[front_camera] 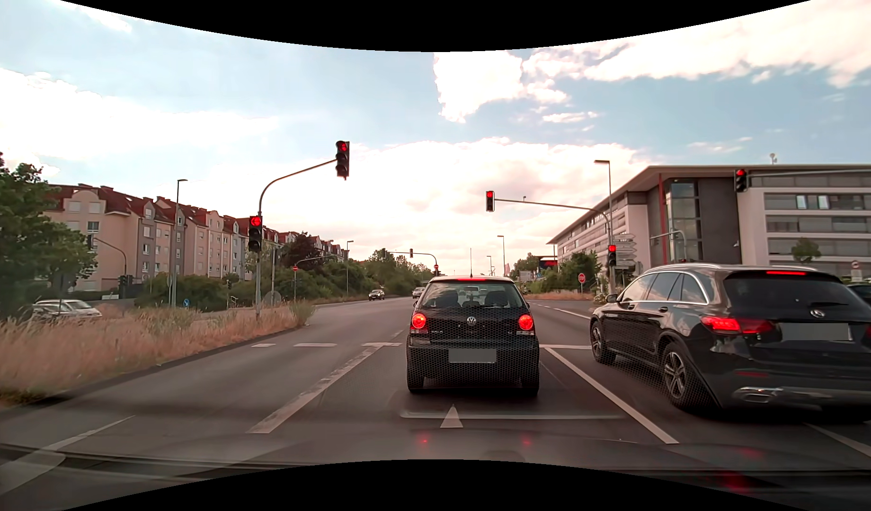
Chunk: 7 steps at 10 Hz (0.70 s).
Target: Follow the waypoints while adhering to traffic rules and regulations
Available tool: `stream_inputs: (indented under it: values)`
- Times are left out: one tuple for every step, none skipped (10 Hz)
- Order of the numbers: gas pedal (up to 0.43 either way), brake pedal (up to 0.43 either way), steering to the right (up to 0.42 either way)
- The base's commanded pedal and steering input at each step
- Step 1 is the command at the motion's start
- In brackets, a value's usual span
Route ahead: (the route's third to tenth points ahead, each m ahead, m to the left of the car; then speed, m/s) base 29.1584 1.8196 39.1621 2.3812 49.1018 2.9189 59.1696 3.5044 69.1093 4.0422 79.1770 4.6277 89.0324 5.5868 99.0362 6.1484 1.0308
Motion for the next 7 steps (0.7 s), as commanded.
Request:
stream_inputs:
  values:
    - [0.0, 0.177, -0.003]
    - [0.0, 0.183, -0.003]
    - [0.0, 0.183, -0.003]
    - [0.0, 0.189, -0.003]
    - [0.0, 0.189, -0.003]
    - [0.0, 0.195, -0.002]
    - [0.0, 0.195, -0.002]
